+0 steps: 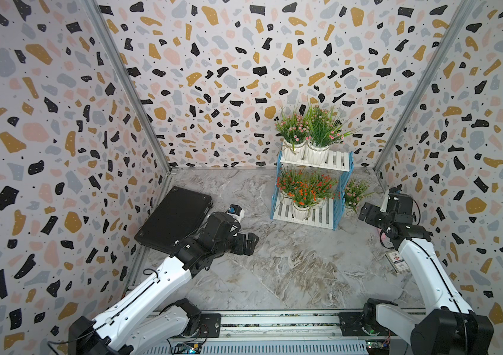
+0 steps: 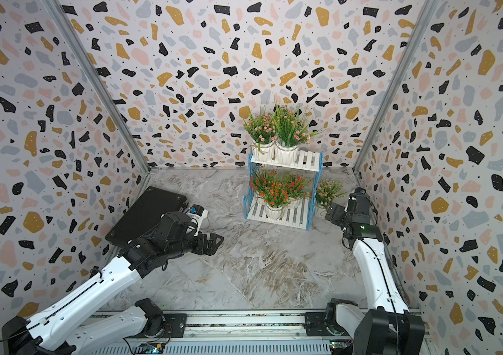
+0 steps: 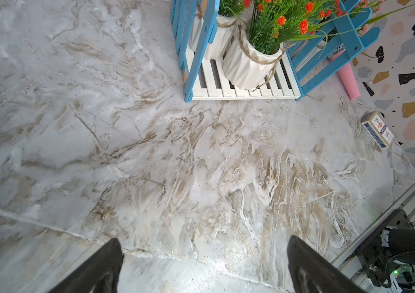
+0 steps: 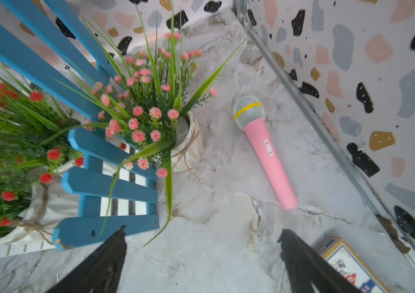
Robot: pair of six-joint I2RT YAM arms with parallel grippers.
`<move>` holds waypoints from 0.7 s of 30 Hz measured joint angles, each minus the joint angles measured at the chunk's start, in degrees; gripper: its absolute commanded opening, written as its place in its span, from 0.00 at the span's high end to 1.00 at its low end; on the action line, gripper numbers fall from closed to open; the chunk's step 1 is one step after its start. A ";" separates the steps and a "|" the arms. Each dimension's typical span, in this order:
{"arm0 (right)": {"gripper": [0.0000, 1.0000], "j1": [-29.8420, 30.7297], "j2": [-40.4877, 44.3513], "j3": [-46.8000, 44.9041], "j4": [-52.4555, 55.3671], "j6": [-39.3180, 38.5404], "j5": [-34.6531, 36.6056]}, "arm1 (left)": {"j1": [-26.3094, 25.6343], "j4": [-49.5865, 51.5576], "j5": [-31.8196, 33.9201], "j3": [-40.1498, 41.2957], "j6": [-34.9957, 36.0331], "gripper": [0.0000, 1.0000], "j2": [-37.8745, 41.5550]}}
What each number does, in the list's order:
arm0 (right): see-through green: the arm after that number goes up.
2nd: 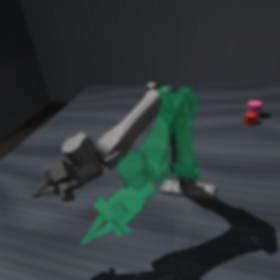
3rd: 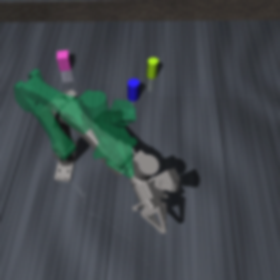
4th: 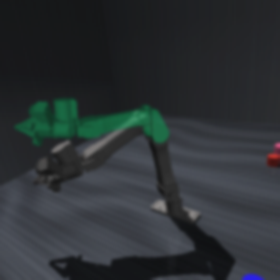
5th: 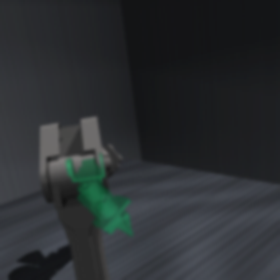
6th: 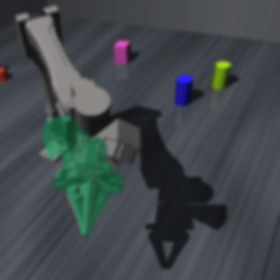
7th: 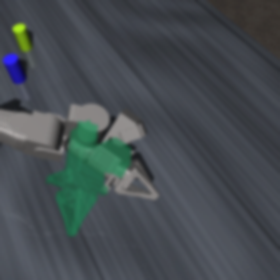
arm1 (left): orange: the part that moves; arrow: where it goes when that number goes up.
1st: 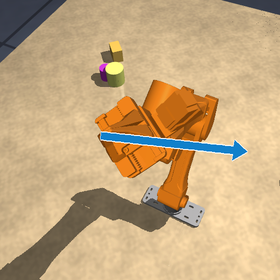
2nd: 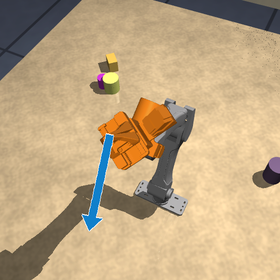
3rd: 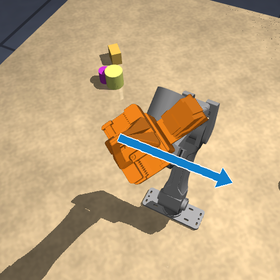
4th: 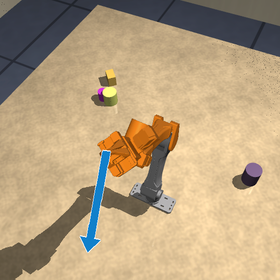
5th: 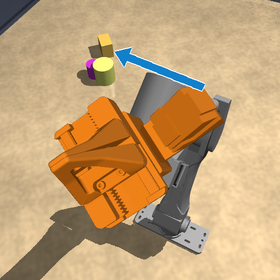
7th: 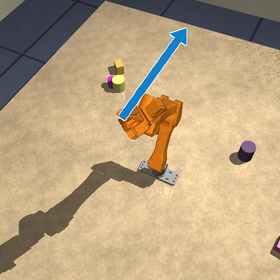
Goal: Place the baby's breath potted plants on the rack by color
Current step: Pick up the baby's breath potted plant from the center of the board.
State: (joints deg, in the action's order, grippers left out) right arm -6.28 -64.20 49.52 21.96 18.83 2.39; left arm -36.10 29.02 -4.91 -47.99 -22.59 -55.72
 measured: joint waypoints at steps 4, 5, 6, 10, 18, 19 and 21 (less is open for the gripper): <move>0.04 0.00 -4.72 -2.21 -1.55 -1.16 -1.18 | -0.31 -1.07 -0.28 0.00 -0.55 0.01 -0.24; 0.04 0.00 -5.95 -2.43 -1.88 -1.44 -1.70 | -0.35 -1.20 -0.33 0.00 -0.61 0.01 -0.35; 0.04 0.00 -7.28 -2.56 -2.49 -1.79 -2.23 | -0.39 -1.29 -0.37 0.00 -0.63 0.01 -0.50; 0.03 0.00 -11.61 -2.54 -5.31 -3.43 -5.03 | -0.42 -1.38 -0.42 0.00 -0.66 0.01 -1.09; 0.01 0.00 -20.85 1.68 -10.62 -7.82 -9.51 | -0.42 -2.32 -0.39 0.00 -0.63 0.01 -2.05; 0.01 0.00 -21.59 1.97 -11.50 -8.17 -9.81 | -0.42 -2.43 -0.42 0.00 -0.63 0.01 -2.16; 0.01 0.00 -22.97 2.47 -13.27 -8.83 -10.38 | -0.42 -2.60 -0.39 0.00 -0.63 0.01 -2.47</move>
State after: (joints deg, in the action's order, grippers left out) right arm -6.28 -87.18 51.99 8.69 10.00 -7.99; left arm -36.51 26.41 -5.30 -47.99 -23.22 -58.19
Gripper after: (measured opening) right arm 0.991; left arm 0.990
